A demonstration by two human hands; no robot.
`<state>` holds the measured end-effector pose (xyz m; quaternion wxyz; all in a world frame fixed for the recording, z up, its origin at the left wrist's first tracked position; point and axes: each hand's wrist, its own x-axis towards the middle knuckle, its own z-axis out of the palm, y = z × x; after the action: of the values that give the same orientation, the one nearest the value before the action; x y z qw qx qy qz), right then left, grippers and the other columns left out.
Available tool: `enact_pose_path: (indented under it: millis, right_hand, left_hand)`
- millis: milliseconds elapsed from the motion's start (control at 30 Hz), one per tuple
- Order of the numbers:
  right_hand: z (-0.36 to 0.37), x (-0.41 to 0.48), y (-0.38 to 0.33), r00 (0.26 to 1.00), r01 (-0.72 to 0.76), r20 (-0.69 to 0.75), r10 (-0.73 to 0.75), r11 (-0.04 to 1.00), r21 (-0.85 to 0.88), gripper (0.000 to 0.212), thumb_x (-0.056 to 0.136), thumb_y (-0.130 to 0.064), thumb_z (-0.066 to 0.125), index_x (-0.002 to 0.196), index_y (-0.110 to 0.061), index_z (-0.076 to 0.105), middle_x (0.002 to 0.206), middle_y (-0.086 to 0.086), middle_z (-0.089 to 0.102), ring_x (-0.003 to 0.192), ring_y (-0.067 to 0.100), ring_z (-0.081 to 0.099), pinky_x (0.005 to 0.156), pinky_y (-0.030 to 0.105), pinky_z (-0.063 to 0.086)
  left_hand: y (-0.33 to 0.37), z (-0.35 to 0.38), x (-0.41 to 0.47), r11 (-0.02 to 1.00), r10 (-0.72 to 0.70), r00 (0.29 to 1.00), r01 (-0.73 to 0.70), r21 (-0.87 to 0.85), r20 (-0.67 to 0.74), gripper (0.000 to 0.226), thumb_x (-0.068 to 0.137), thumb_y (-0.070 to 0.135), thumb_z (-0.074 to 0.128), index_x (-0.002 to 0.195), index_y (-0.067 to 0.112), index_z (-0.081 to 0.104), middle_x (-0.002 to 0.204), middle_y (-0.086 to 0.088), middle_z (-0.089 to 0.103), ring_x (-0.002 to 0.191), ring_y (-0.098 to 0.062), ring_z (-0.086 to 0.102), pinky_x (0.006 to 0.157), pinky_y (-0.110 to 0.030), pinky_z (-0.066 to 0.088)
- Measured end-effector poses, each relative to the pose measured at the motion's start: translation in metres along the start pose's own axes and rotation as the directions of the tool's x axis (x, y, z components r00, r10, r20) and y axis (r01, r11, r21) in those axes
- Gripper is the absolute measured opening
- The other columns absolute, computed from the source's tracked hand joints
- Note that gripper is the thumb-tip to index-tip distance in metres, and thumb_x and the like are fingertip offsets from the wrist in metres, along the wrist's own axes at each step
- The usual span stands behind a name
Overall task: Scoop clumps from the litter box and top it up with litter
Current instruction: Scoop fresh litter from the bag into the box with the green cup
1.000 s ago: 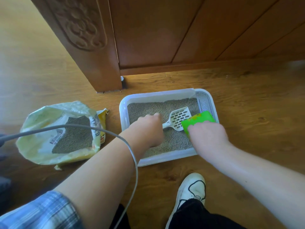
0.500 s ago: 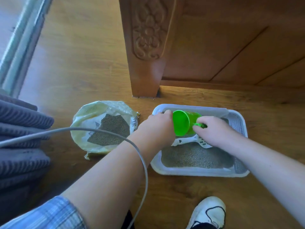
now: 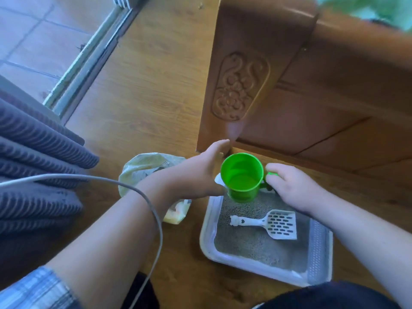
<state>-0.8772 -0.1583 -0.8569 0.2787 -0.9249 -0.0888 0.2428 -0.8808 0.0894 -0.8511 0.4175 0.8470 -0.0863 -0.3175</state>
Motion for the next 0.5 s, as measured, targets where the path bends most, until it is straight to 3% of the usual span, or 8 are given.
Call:
enact_pose_path:
  millis: [67, 167, 300, 433, 500]
  right_hand:
    - [-0.004, 0.004, -0.01, 0.998, 0.058, -0.015, -0.056, 0.993, 0.098, 0.029, 0.084, -0.035, 0.04, 0.071, -0.009, 0.046, 0.064, 0.002, 0.042, 0.062, 0.012, 0.041, 0.067, 0.041, 0.038]
    - [-0.003, 0.008, -0.029, 0.995, 0.091, 0.018, -0.098, 0.972, 0.217, 0.026, 0.084, -0.027, 0.041, 0.073, -0.004, 0.048, 0.064, 0.001, 0.041, 0.06, 0.009, 0.039, 0.062, 0.037, 0.035]
    - [-0.007, -0.016, -0.067, 0.999, -0.005, 0.047, -0.014, 0.918, 0.397, 0.02, 0.086, -0.021, 0.044, 0.067, -0.016, 0.048, 0.057, -0.007, 0.042, 0.055, 0.008, 0.038, 0.055, 0.028, 0.032]
    - [-0.038, -0.073, -0.124, 0.998, -0.037, -0.023, 0.052, 0.905, 0.425, 0.033, 0.094, -0.009, 0.049, 0.063, -0.019, 0.042, 0.057, -0.01, 0.038, 0.057, 0.005, 0.036, 0.052, 0.02, 0.03]
    - [-0.065, -0.109, -0.156, 0.997, -0.063, -0.009, 0.075, 0.889, 0.454, 0.029, 0.093, -0.016, 0.048, 0.066, -0.011, 0.042, 0.061, -0.006, 0.037, 0.059, 0.007, 0.036, 0.055, 0.024, 0.031]
  left_hand:
    - [-0.001, -0.001, -0.007, 0.997, 0.017, 1.0, -0.018, -0.069, -0.023, 0.1, 0.076, 0.026, 0.08, 0.15, 0.042, 0.015, 0.144, 0.012, 0.046, 0.126, -0.01, 0.052, 0.102, -0.035, 0.047]
    - [0.0, 0.0, -0.025, 0.987, -0.004, 0.99, -0.019, -0.161, -0.142, 0.092, 0.075, 0.025, 0.084, 0.145, 0.036, 0.027, 0.136, 0.013, 0.05, 0.121, -0.002, 0.053, 0.102, -0.033, 0.048]
    - [0.016, -0.011, -0.066, 0.951, -0.102, 0.958, 0.016, -0.308, -0.266, 0.081, 0.073, 0.022, 0.086, 0.136, 0.035, 0.039, 0.134, 0.012, 0.053, 0.121, -0.003, 0.055, 0.097, -0.036, 0.053]
    - [0.058, -0.032, -0.127, 0.89, -0.176, 0.959, 0.06, -0.452, -0.22, 0.078, 0.073, 0.022, 0.086, 0.136, 0.041, 0.044, 0.135, 0.014, 0.055, 0.123, -0.003, 0.056, 0.097, -0.035, 0.054]
    - [0.088, -0.048, -0.164, 0.862, -0.187, 0.966, 0.075, -0.502, -0.177, 0.078, 0.075, 0.023, 0.085, 0.138, 0.043, 0.044, 0.135, 0.015, 0.056, 0.124, -0.004, 0.056, 0.098, -0.036, 0.053]
